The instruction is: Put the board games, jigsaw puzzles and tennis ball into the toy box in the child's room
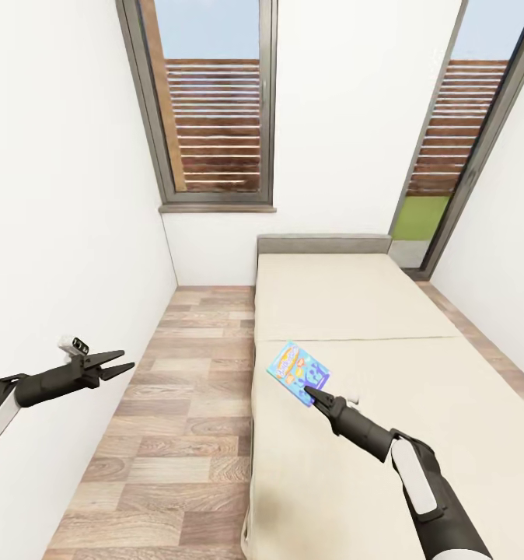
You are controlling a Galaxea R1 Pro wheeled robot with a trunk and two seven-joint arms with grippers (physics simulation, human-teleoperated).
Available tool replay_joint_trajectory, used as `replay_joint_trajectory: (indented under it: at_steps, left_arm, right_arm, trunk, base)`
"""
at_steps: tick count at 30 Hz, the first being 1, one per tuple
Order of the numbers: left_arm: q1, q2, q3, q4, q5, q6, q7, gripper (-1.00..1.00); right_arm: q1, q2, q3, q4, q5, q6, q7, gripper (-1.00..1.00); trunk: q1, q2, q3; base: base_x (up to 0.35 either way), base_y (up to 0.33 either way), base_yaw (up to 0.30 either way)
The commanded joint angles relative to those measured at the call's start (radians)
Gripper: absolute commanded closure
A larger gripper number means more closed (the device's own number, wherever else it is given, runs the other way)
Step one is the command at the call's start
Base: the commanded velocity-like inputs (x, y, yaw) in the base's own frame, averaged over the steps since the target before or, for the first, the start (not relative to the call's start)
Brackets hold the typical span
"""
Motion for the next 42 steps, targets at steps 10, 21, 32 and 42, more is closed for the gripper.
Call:
replay_joint_trajectory:
  at_steps: [10,21,32,42]
  left_arm:
    - [-0.001,-0.003,-0.001,0.000,0.001,0.011,-0.004,-1.00]
    - [-0.001,-0.010,-0.003,0.000,0.001,0.011,-0.004,-1.00]
    - [-0.001,-0.010,-0.003,0.000,0.001,0.011,-0.004,-1.00]
    - [-0.001,-0.011,-0.003,0.000,0.001,0.011,-0.004,-1.00]
  right_arm:
    - [-0.004,-0.042,-0.006,-0.001,-0.007,0.026,-0.014,1.00]
    - [-0.002,-0.048,-0.006,0.000,-0.008,0.024,-0.008,1.00]
    - [-0.002,-0.047,-0.006,-0.001,-0.009,0.018,-0.002,1.00]
    - [-0.002,-0.047,-0.006,-0.001,-0.009,0.016,-0.002,1.00]
  trunk:
    - [-0.038,0.069,0.030]
    - [-0.080,0.146,0.067]
    - [-0.123,0.223,0.118]
    - [-0.161,0.293,0.166]
  base:
    - [0.000,0.000,0.000]
    - [0.000,0.000,0.000]
    - [0.000,0.000,0.000]
    - [0.000,0.000,0.000]
